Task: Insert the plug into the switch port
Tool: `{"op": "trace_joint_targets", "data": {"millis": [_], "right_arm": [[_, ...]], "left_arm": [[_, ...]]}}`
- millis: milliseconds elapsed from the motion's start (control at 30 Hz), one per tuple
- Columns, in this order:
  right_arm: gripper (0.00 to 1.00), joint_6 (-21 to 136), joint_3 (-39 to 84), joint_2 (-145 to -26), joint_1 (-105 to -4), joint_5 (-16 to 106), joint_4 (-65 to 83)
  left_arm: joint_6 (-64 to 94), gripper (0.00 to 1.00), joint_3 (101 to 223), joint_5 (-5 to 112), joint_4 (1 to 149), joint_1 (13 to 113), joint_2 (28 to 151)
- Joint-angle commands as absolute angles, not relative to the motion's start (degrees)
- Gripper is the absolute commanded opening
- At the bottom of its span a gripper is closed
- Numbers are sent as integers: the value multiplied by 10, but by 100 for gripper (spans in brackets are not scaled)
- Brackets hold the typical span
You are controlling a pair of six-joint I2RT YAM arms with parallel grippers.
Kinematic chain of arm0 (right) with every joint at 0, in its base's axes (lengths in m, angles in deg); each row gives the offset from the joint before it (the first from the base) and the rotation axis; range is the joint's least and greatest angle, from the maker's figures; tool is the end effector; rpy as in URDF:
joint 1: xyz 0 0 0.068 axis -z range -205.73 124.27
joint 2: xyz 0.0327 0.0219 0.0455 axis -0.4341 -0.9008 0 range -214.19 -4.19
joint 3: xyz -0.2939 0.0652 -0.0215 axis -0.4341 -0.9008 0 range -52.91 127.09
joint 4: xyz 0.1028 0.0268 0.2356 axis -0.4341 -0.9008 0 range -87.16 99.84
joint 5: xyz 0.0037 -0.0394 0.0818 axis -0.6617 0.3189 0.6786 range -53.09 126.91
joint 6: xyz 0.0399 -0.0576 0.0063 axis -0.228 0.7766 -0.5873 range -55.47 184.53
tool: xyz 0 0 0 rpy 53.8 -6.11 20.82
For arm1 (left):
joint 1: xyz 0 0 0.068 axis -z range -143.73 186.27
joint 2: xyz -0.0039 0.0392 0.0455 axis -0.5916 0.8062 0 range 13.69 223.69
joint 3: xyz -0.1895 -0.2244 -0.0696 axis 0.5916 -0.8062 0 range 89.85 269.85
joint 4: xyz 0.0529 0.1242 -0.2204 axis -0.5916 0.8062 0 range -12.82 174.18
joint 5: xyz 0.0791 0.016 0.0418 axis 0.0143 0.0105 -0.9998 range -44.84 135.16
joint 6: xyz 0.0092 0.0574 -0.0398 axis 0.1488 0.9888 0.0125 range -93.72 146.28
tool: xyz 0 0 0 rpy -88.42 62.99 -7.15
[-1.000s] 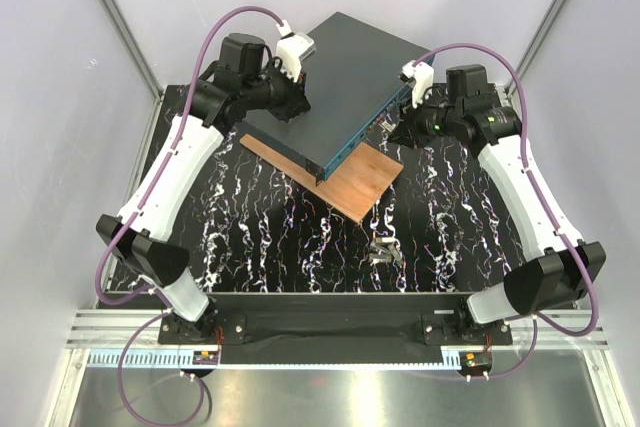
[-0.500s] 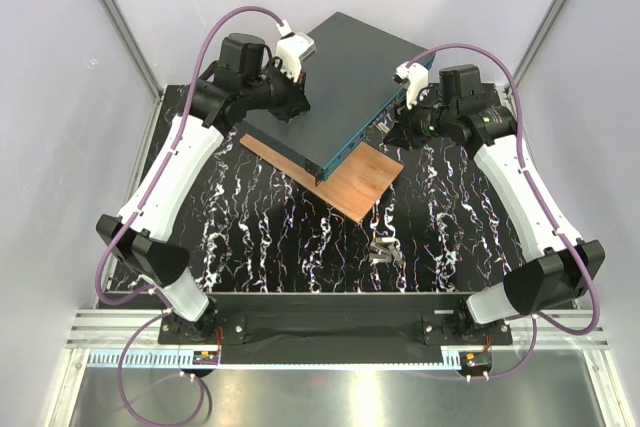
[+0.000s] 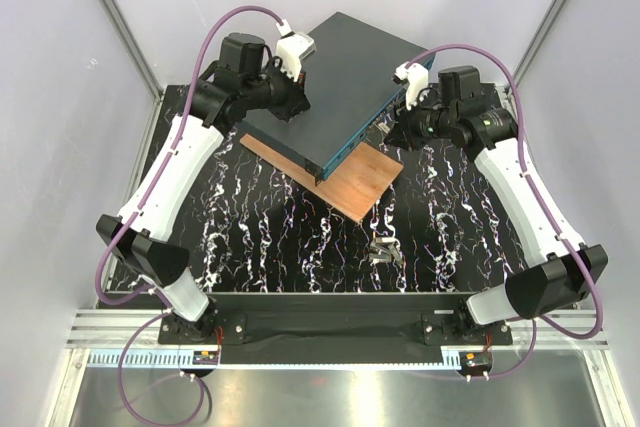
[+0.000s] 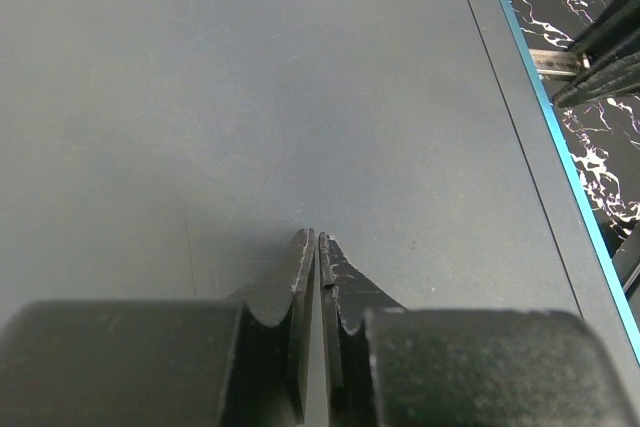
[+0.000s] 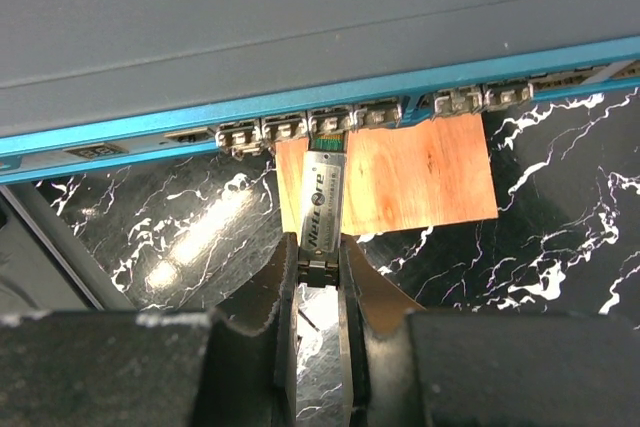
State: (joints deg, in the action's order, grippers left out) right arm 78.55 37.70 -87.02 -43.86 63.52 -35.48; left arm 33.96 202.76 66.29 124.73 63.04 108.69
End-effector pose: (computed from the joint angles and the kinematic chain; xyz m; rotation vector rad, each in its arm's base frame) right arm 0.2905 0.1222 0.4208 -0.8498 2.0296 0.5549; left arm 0.3194 -0.1844 0.4746 0.8357 1.9299 -0.5861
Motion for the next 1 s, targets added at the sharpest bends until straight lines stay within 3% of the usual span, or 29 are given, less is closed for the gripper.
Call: {"op": "trace_joint_targets", "data": {"millis": [0, 967], "right_arm": [[0, 770, 378, -835, -457, 664, -360], [0, 772, 386, -859, -458, 668, -362]], "left_arm": [[338, 10, 2033, 656, 1216, 633, 1076], [333, 9, 2033, 663, 1212, 632, 1075]]}}
